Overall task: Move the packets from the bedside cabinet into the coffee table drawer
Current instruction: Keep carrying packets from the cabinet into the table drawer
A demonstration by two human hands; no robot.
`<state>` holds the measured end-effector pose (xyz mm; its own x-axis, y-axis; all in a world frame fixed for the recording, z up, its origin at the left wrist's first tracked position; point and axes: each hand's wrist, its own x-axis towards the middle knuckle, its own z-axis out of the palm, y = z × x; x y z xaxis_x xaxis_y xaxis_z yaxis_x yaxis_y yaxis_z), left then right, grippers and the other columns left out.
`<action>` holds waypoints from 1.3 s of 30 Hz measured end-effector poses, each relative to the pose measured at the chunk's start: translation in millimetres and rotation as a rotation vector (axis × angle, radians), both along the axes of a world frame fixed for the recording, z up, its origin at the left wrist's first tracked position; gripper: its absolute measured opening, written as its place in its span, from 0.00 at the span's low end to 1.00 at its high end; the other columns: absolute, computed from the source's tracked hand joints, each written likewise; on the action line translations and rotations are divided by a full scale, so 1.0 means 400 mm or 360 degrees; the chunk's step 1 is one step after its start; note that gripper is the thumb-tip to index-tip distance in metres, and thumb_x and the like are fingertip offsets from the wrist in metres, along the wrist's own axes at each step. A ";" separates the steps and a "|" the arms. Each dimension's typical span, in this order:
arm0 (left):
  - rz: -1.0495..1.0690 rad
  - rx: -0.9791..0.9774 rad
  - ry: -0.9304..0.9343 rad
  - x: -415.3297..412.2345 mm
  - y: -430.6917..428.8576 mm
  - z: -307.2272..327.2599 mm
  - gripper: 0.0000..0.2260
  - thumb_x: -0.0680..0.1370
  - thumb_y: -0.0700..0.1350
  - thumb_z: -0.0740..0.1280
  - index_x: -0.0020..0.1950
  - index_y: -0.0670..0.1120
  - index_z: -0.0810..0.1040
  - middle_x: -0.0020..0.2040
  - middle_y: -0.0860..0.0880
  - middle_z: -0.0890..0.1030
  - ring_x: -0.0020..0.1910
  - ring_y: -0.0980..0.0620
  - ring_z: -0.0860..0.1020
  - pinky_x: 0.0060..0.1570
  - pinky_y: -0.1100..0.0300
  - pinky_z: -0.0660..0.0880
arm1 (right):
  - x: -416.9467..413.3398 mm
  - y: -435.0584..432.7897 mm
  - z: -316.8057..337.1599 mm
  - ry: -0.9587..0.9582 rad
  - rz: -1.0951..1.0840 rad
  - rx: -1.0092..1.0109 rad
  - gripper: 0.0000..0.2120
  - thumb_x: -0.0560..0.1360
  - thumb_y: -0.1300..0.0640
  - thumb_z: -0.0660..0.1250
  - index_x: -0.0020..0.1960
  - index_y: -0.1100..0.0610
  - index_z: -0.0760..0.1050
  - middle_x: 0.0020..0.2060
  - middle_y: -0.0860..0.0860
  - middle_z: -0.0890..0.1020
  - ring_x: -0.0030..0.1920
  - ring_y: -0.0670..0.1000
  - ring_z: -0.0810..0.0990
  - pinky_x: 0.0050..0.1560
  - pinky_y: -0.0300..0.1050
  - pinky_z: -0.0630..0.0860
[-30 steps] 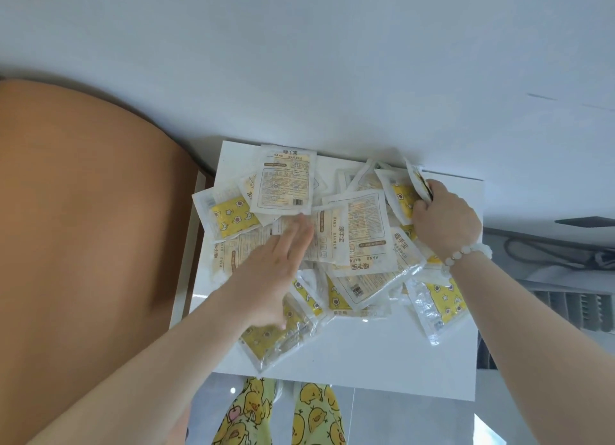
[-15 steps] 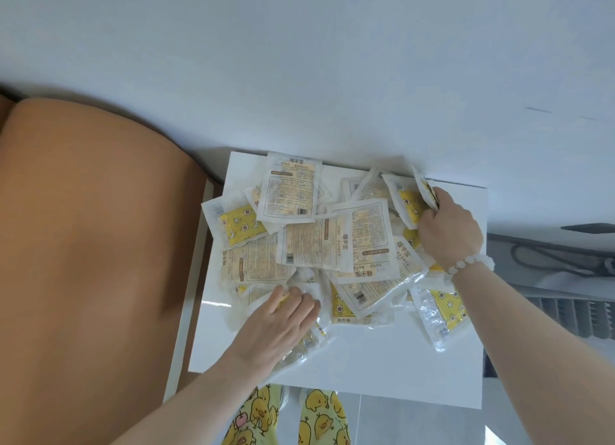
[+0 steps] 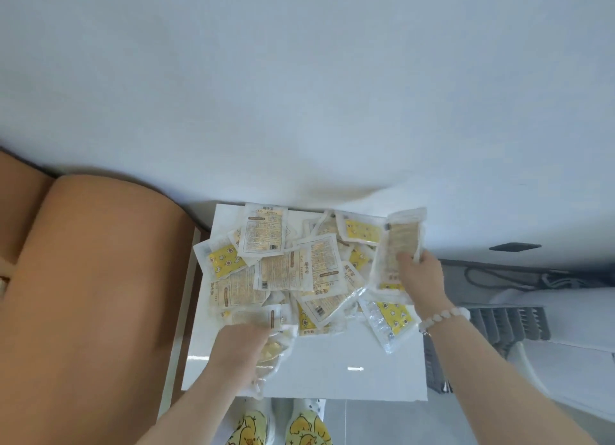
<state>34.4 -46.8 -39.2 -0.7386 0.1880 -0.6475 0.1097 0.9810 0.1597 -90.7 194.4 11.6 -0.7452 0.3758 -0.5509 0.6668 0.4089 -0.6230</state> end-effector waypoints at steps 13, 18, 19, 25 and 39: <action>0.0969 0.1120 -0.0197 -0.179 0.138 0.459 0.15 0.69 0.52 0.75 0.49 0.48 0.76 0.46 0.52 0.81 0.45 0.56 0.80 0.43 0.63 0.76 | 0.156 0.057 0.319 -0.0091 -0.0383 -0.0730 0.05 0.76 0.63 0.63 0.47 0.62 0.77 0.41 0.57 0.80 0.43 0.57 0.79 0.46 0.48 0.76; 0.0963 0.1370 -0.0170 -0.232 0.226 0.594 0.11 0.71 0.50 0.74 0.49 0.48 0.79 0.43 0.54 0.83 0.41 0.58 0.81 0.34 0.70 0.74 | 0.172 0.069 0.431 0.0006 -0.0507 -0.0836 0.05 0.72 0.59 0.64 0.45 0.59 0.71 0.39 0.56 0.74 0.40 0.53 0.73 0.43 0.46 0.70; 0.1001 0.1408 -0.0192 -0.241 0.237 0.614 0.11 0.70 0.49 0.75 0.49 0.47 0.79 0.42 0.53 0.84 0.39 0.56 0.82 0.32 0.69 0.74 | 0.173 0.078 0.448 0.0027 -0.0552 -0.0847 0.06 0.71 0.57 0.65 0.45 0.59 0.70 0.39 0.56 0.74 0.41 0.53 0.72 0.43 0.46 0.70; 0.1048 0.1513 -0.0281 -0.291 0.270 0.699 0.10 0.69 0.47 0.76 0.46 0.45 0.81 0.39 0.49 0.84 0.37 0.52 0.82 0.32 0.64 0.75 | 0.198 0.139 0.520 0.0131 -0.0839 -0.0861 0.04 0.76 0.61 0.63 0.49 0.61 0.73 0.40 0.57 0.81 0.38 0.55 0.80 0.42 0.46 0.78; 0.0512 0.1560 -0.0595 -0.225 0.452 0.730 0.09 0.71 0.46 0.74 0.47 0.45 0.79 0.44 0.48 0.82 0.43 0.50 0.81 0.37 0.60 0.75 | 0.453 0.228 0.561 0.0490 -0.1401 -0.1018 0.11 0.76 0.65 0.65 0.58 0.61 0.76 0.49 0.58 0.83 0.48 0.58 0.83 0.51 0.56 0.79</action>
